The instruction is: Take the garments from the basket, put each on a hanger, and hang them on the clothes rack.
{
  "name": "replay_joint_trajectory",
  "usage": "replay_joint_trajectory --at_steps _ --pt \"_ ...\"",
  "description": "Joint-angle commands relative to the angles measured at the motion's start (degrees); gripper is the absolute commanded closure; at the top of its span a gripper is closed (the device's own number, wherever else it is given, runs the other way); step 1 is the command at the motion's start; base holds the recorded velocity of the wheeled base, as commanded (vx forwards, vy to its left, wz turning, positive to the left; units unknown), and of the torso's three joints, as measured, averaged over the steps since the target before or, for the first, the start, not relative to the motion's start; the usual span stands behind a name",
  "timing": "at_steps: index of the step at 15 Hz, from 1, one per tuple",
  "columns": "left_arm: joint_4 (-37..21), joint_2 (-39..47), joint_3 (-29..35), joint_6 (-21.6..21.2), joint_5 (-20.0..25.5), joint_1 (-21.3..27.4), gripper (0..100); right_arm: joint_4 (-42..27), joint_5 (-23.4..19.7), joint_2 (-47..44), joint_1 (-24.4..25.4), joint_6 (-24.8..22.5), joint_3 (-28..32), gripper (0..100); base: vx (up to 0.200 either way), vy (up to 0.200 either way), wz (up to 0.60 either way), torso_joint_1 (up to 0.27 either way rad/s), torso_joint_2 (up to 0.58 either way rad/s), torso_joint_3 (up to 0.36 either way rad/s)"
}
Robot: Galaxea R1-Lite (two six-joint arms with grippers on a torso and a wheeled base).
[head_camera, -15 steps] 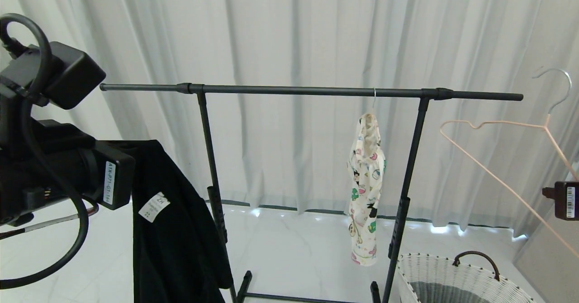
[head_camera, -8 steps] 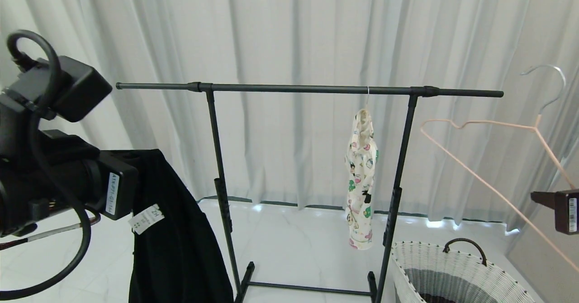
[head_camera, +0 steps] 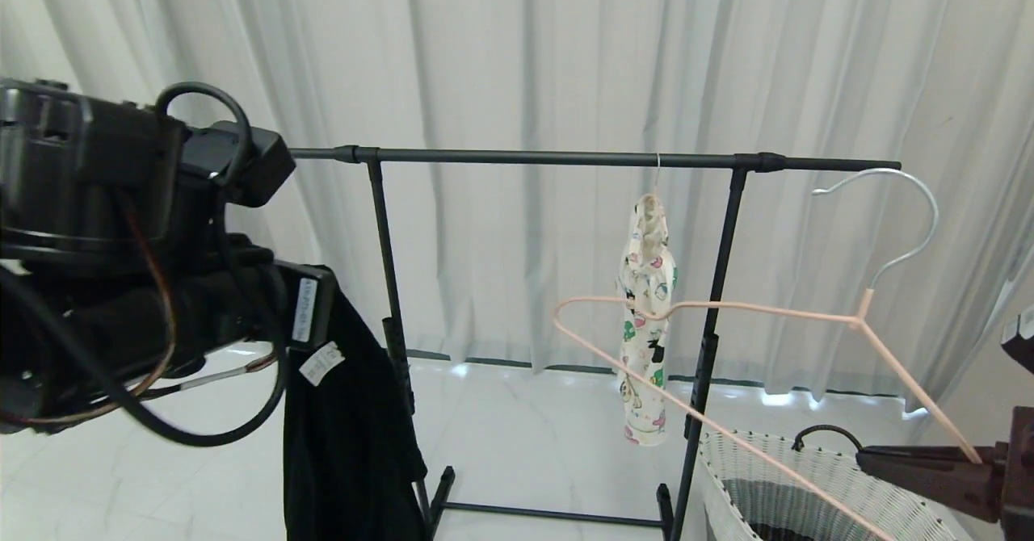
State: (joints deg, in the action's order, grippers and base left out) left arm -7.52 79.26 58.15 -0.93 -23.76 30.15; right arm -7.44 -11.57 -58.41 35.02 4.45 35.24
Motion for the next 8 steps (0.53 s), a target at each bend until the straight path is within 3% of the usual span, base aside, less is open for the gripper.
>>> replay_joint_trajectory --at_steps 1,2,3,8 --pt "0.0 10.4 7.2 7.1 -4.2 4.2 100 0.8 -1.1 -0.1 7.9 3.2 -0.9 100 0.000 0.000 0.00 0.000 0.00 0.000" --pt "0.0 14.7 11.5 11.0 -6.6 6.2 100 2.8 -1.1 -0.9 12.4 6.4 -1.2 100 0.000 0.000 0.00 0.000 0.00 0.000" --pt "0.0 16.7 13.6 11.8 -6.7 6.9 100 4.5 -1.0 -1.6 14.4 7.6 -1.8 100 0.000 0.000 0.00 0.000 0.00 0.000" --pt "0.0 20.4 18.8 11.7 -6.7 8.3 100 13.1 -0.8 -7.9 14.6 9.6 -2.8 100 0.000 0.000 0.00 0.000 0.00 0.000"
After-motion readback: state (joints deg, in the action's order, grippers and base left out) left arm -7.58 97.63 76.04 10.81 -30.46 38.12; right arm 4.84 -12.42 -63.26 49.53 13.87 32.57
